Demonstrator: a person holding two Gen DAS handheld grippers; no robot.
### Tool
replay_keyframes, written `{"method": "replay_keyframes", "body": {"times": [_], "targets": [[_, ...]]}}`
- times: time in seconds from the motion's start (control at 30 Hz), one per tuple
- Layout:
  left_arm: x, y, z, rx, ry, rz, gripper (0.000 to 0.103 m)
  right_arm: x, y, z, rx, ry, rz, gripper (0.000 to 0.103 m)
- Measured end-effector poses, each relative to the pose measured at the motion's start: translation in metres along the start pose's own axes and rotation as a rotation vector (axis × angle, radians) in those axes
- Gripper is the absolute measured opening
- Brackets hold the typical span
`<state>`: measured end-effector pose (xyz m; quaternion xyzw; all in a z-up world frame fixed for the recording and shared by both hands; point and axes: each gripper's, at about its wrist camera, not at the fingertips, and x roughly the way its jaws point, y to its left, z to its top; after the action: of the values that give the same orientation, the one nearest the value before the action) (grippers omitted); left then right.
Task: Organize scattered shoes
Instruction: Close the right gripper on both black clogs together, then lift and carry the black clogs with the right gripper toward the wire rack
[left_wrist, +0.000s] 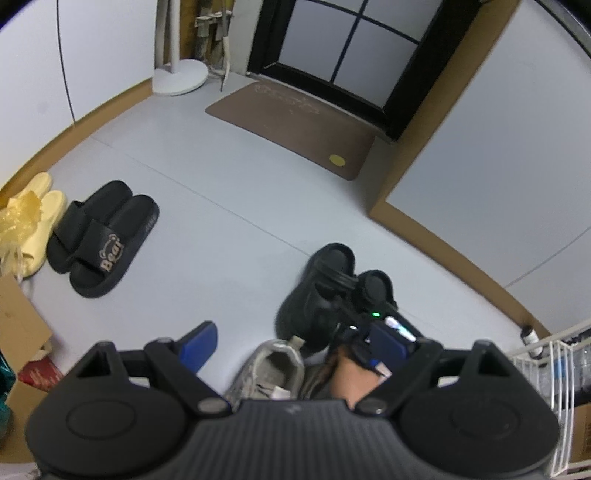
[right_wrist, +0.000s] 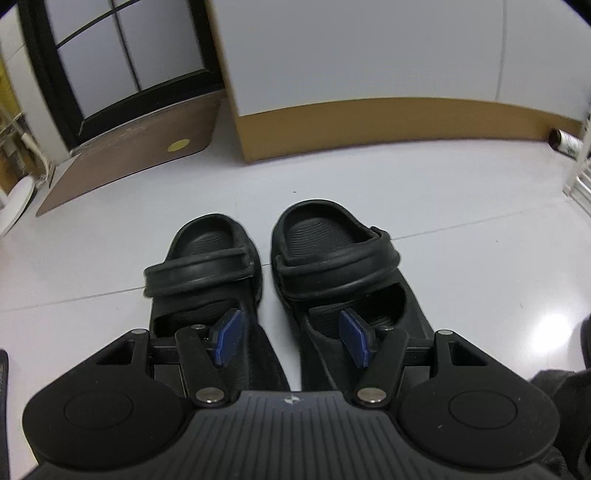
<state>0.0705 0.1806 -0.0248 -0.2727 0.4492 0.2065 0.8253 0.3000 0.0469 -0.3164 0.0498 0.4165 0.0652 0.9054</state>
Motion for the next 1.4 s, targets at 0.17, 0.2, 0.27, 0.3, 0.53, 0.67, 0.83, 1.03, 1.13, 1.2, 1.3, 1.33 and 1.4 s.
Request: {"method": "replay_keyframes", "body": {"times": [0.17,0.2,0.27,0.3,0.53,0.67,0.83,1.03,1.13,1.2,1.3,1.33,1.4], "targets": [[-0.001,-0.009,-0.004,0.02,0.007,-0.025,0.092,0.011,0.005,0.002,-0.004,0.004,-0.016,0.063],[-0.001,-0.011,-0.005,0.02,0.007,-0.029,0.092,0.014,0.007,0.002,-0.01,0.008,-0.023,0.059],[-0.001,-0.011,-0.005,0.016,0.006,-0.032,0.092,0.017,0.011,0.003,-0.025,0.021,-0.031,0.053],[-0.002,-0.012,-0.005,0.013,0.004,-0.032,0.092,0.018,0.013,0.004,-0.036,0.028,-0.033,0.044],[-0.003,-0.016,-0.007,0.017,-0.009,-0.025,0.092,0.018,0.01,0.016,-0.007,0.064,0.025,0.026],[-0.003,-0.021,-0.009,0.03,-0.015,-0.016,0.092,0.012,0.005,0.02,0.033,0.05,0.067,0.025],[0.004,-0.013,-0.008,-0.003,0.001,0.008,0.092,-0.002,-0.002,0.031,0.036,0.01,0.103,0.024],[0.004,-0.013,-0.006,-0.007,-0.016,0.023,0.092,-0.014,-0.018,0.044,0.043,-0.001,0.085,0.023],[0.002,-0.016,-0.008,-0.005,-0.026,0.022,0.092,-0.025,-0.03,0.053,0.049,-0.016,0.06,0.023],[0.003,-0.019,-0.01,0.009,-0.031,0.031,0.092,-0.031,-0.039,0.06,0.058,-0.023,0.045,0.023],[0.004,-0.022,-0.012,0.034,-0.04,0.049,0.092,-0.042,-0.056,0.069,0.077,-0.033,0.024,0.023],[0.005,-0.024,-0.012,0.043,-0.043,0.054,0.092,-0.047,-0.063,0.073,0.08,-0.037,0.015,0.023],[0.009,-0.026,-0.014,0.06,-0.033,0.064,0.092,-0.053,-0.076,0.081,0.086,-0.044,0.002,0.023]]}}
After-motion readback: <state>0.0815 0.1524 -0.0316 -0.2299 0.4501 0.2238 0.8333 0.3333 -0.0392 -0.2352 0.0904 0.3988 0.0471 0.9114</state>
